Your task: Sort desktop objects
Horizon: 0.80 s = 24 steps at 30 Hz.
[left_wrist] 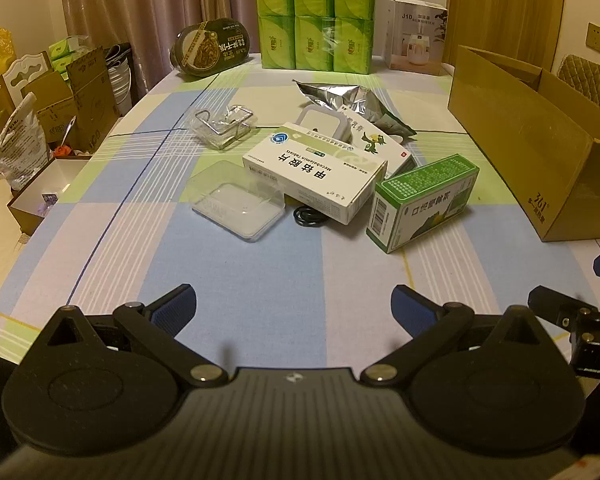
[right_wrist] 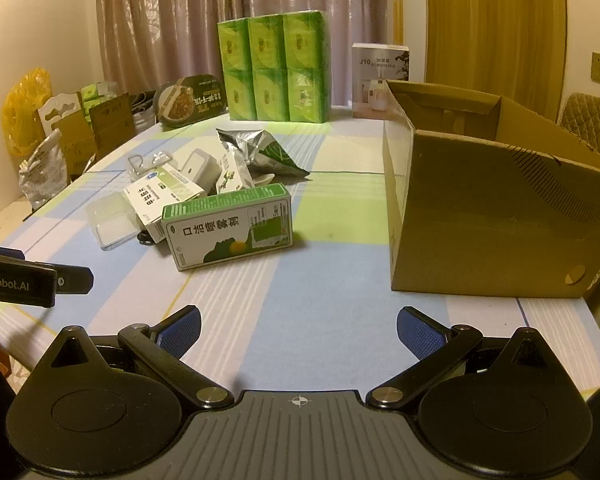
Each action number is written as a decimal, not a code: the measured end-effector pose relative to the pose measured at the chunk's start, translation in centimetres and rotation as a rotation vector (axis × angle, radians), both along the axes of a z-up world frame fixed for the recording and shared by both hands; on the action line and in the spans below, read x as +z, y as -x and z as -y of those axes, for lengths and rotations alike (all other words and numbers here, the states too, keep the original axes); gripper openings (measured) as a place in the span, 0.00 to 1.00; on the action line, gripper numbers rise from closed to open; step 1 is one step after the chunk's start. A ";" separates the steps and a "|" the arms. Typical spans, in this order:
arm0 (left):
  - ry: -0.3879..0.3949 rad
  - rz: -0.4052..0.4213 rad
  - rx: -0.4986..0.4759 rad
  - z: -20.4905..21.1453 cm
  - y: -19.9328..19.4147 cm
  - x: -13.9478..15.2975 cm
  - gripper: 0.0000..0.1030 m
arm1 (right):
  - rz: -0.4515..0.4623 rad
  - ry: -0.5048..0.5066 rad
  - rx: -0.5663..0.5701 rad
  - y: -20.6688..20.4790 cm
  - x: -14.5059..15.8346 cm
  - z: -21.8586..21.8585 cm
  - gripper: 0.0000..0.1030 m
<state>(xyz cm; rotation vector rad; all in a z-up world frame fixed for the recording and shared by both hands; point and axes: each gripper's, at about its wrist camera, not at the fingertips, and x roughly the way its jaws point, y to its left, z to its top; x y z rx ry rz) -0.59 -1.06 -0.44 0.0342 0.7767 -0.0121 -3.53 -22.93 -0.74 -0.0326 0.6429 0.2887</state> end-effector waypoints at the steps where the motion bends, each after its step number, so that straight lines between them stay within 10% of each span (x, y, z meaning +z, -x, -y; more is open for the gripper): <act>1: 0.000 0.000 0.000 0.0 0.0 0.0 0.99 | 0.000 0.000 0.000 0.0 0.0 0.0 0.98; 24: -0.001 0.010 0.006 0.1 0.1 0.0 0.99 | -0.002 0.002 0.007 0.0 -0.2 -0.1 0.98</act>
